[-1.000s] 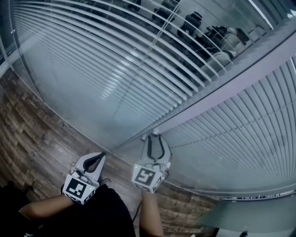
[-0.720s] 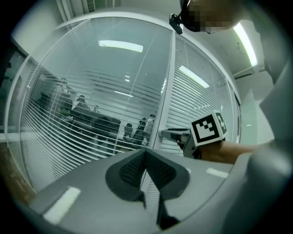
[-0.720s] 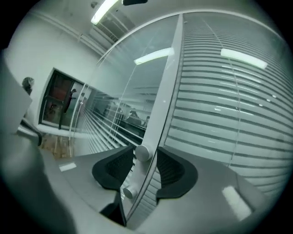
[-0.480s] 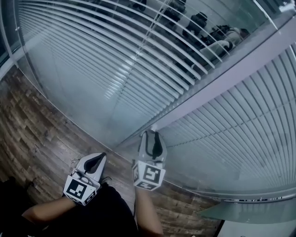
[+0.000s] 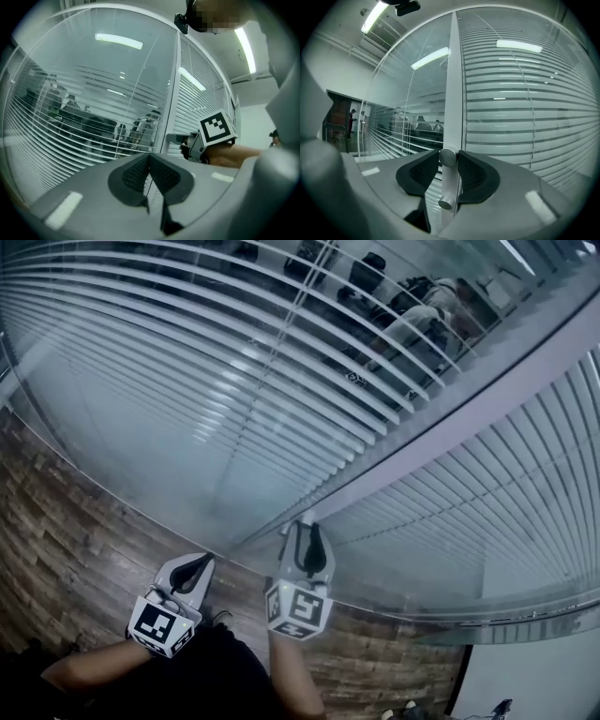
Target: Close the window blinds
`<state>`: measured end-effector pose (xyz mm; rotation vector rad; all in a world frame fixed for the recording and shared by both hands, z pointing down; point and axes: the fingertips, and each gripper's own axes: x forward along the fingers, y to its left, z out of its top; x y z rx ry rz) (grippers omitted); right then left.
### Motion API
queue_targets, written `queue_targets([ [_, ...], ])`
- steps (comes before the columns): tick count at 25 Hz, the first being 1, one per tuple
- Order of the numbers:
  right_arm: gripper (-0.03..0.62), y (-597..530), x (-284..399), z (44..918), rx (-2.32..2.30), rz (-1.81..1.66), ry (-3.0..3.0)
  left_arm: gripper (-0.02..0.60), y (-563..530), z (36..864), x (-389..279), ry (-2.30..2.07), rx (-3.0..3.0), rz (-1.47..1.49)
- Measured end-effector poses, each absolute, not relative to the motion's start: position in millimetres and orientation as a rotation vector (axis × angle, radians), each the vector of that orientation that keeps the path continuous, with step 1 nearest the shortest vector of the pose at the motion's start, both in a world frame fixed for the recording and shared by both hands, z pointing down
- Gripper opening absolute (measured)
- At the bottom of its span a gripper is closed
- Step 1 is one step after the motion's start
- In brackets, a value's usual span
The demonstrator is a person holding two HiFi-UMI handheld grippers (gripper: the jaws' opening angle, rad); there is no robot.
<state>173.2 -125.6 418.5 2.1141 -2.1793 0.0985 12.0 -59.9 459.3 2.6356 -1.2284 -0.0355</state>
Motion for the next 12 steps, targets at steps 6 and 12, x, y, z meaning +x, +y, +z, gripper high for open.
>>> queue_targets([
  [6, 0.13, -124.8, 168.3, 416.8, 2.011, -0.103, -2.063, 0.002, -76.3, 458.2, 10.2, -1.125, 2.687, -0.034],
  [12, 0.13, -126.5, 162.3, 411.1, 1.851, -0.273, -1.954, 0.002, -91.8, 451.4, 1.8, -1.055, 2.713, -0.049],
])
